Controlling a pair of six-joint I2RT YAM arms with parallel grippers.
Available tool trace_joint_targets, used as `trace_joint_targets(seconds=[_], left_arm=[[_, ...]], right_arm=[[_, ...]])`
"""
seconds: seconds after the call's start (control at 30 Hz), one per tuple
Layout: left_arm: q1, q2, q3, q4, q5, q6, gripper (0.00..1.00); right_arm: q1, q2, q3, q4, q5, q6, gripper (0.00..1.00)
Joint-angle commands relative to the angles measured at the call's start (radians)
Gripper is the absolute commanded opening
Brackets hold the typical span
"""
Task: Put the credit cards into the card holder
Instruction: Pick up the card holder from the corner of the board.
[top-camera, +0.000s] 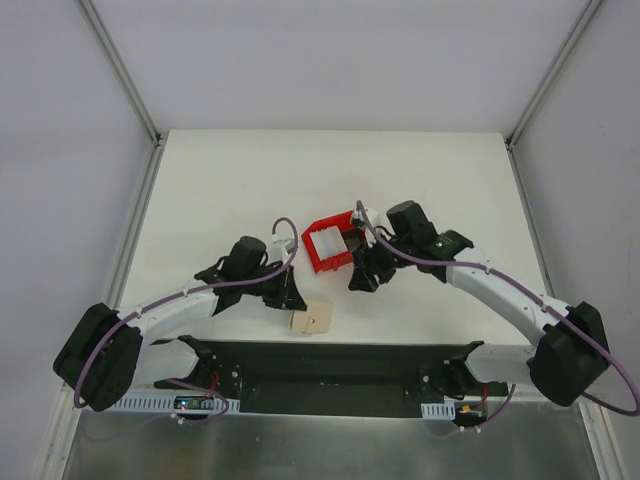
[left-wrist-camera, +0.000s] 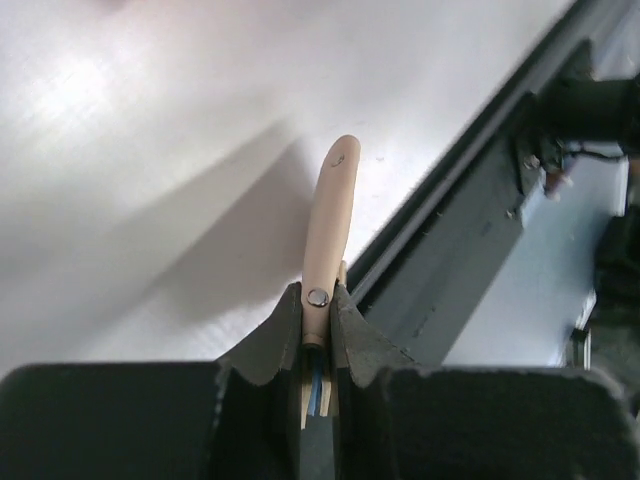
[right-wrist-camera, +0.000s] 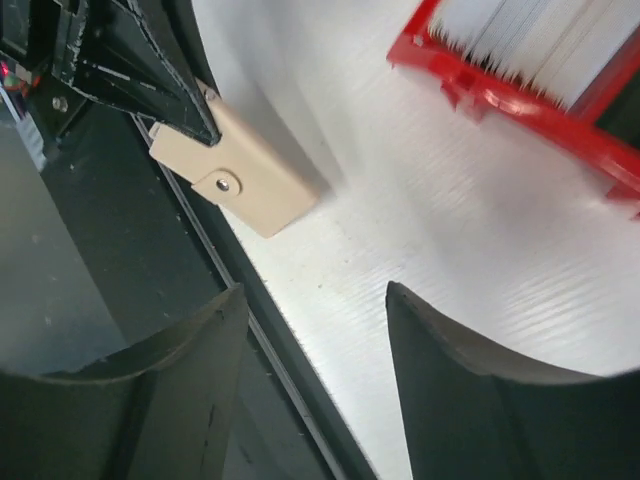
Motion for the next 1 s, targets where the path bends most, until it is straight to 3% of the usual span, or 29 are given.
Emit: trace_joint_targets(seconds=[0.0, 0.17, 0.27, 0.5, 0.63, 0.83, 0.97], left_arm=[[-0.009, -0.108, -0.153, 0.139, -0.27, -0.261, 0.01], [-0.027, -0.239, -0.306, 0.26, -0.468, -0.487, 0.11], [-0.038, -0.268, -0.337, 0.296, -0.522, -0.529, 0.16], [-0.056, -0.276, -0.356, 0.303, -0.507, -0.549, 0.41], [-0.056, -0.305, -0.365, 0.294, -0.498, -0.532, 0.47], [-0.056, -0.287, -0.319, 0.248, -0.439, -0.445, 0.45], [-0.056, -0.235, -0.294, 0.245, -0.398, -0.408, 0.33]], right_arm=[[0.033, -0.103, -0.187, 0.321, 0.079, 0.464, 0.59], [0.177, -0.163, -0.331, 0.527, 0.283, 0.751, 0.57], [0.207, -0.11, -0.373, 0.646, 0.32, 0.856, 0.55], [0.22, 0.1, -0.326, 0.809, 0.251, 0.908, 0.5], [0.228, 0.203, -0.278, 0.851, 0.208, 0.933, 0.44], [0.257, 0.3, -0.243, 0.895, 0.193, 0.989, 0.36], [0.28, 0.318, -0.256, 0.909, 0.2, 1.019, 0.34]])
